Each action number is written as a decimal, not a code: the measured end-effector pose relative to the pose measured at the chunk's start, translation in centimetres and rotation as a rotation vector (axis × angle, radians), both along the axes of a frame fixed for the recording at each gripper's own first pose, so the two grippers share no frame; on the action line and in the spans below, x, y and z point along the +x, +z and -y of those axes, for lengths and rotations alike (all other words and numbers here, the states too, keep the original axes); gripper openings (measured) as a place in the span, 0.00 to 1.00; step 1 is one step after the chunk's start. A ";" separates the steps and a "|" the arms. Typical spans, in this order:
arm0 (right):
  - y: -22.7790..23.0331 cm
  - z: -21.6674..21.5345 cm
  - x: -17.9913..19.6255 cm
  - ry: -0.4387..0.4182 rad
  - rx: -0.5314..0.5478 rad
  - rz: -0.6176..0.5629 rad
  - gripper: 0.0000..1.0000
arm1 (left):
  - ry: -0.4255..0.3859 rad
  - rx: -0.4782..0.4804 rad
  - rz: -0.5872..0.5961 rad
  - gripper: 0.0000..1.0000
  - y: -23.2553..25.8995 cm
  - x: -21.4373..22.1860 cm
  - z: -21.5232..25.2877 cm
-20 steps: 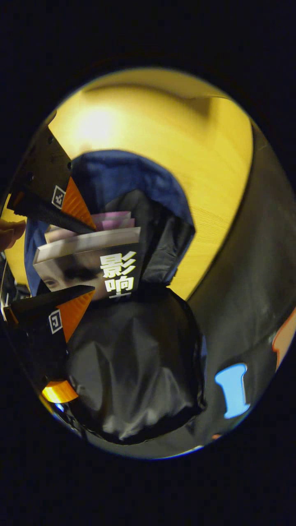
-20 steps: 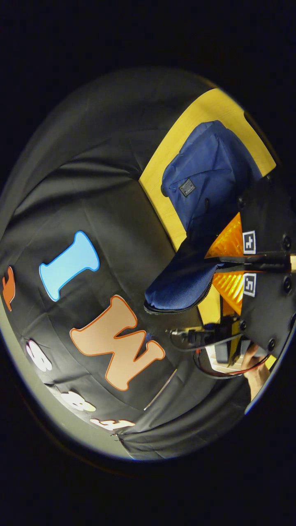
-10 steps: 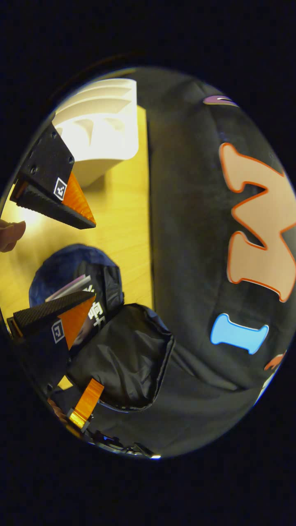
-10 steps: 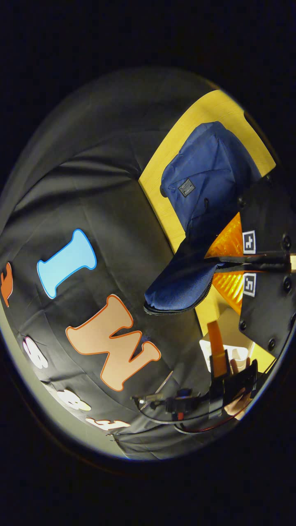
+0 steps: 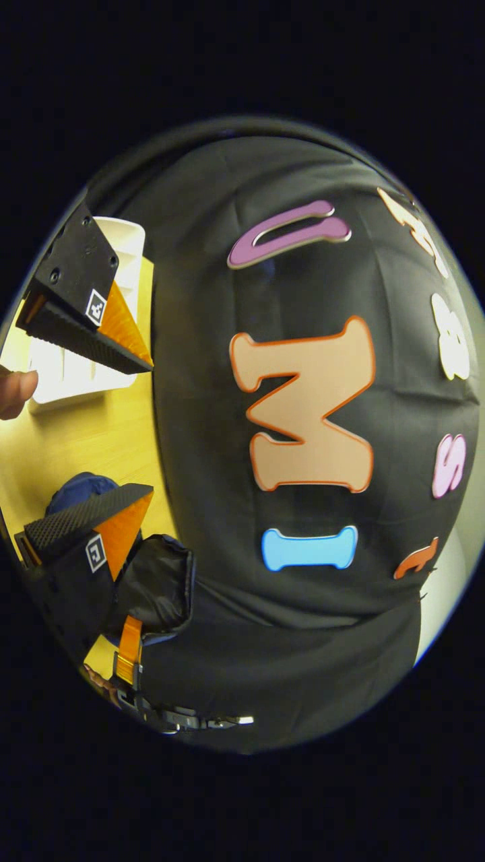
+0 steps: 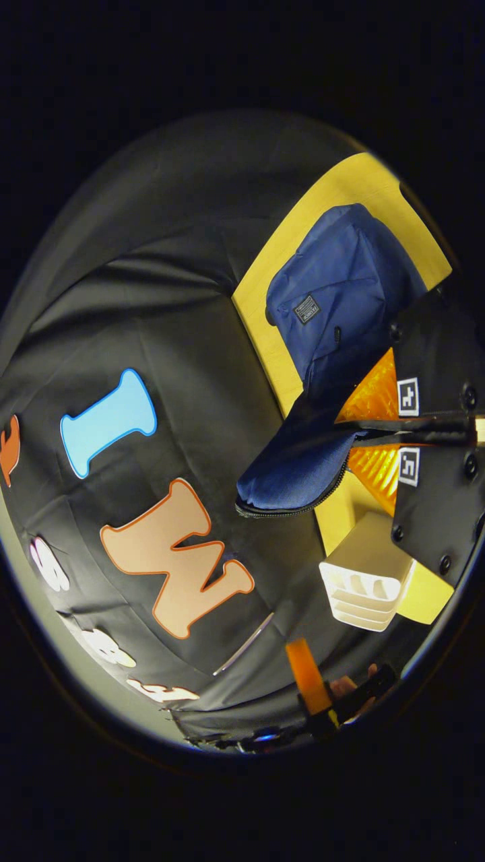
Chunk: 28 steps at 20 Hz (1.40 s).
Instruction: Open the schoolbag, grab two books from the bookshelf and put them into the schoolbag.
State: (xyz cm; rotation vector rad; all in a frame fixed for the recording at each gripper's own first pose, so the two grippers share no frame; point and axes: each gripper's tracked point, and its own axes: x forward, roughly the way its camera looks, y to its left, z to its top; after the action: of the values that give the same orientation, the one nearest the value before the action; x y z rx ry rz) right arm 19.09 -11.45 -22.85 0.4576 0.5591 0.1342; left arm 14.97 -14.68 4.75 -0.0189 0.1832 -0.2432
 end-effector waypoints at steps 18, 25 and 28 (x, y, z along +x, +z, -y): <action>2.0 -7.6 -3.9 0.071 -0.125 0.029 0.96 | 0.165 -0.095 0.018 0.94 -0.5 -7.9 -9.8; 9.3 -10.6 -7.8 0.052 -0.176 0.167 1.00 | 0.153 -0.011 0.073 0.94 -0.9 -11.2 -8.3; 12.3 -11.7 -9.8 0.059 -0.191 0.237 0.99 | 0.163 -0.048 0.081 0.96 -0.9 -13.1 -7.7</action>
State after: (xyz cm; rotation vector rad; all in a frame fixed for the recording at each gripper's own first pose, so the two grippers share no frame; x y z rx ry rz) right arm 9.31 0.28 -10.53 0.2352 0.3482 0.1865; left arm 1.87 -6.96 3.89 -0.0711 0.0946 -0.0857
